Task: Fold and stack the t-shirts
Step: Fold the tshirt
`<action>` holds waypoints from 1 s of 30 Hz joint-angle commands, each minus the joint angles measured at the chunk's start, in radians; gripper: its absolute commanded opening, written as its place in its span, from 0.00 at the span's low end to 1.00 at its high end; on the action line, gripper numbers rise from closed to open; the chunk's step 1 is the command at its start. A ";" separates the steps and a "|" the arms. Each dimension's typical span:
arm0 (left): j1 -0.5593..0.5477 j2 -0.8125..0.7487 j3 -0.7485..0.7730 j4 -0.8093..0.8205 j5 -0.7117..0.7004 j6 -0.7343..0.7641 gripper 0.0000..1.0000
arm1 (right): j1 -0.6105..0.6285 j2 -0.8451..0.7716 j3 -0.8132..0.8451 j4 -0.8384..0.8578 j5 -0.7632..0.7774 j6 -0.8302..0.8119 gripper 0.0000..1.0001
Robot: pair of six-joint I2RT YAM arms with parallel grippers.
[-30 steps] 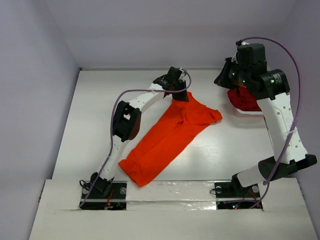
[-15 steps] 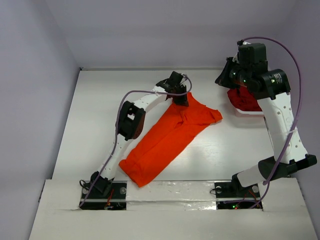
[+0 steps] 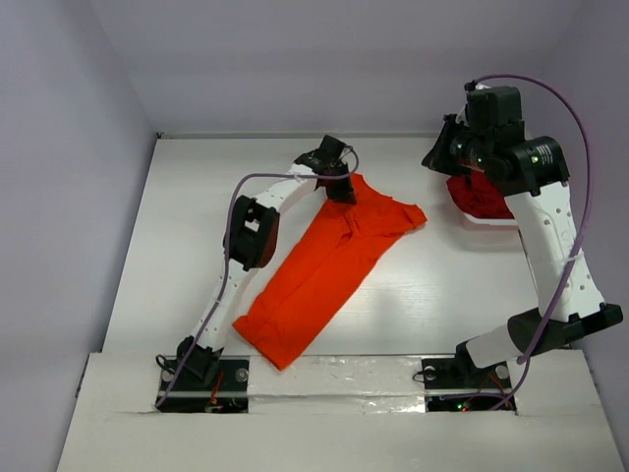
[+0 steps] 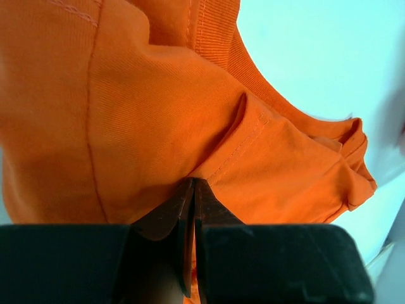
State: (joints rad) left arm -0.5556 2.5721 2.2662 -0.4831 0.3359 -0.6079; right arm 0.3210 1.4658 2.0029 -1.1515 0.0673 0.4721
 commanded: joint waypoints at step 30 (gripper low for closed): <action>0.382 -0.045 -0.086 -0.061 -0.017 -0.115 0.00 | -0.005 -0.032 -0.150 0.078 -0.057 -0.006 0.00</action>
State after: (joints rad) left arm -0.1837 2.5706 2.2322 -0.4534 0.3889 -0.7399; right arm 0.3210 1.4403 1.8790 -1.1290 0.0250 0.4786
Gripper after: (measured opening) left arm 0.003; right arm 0.011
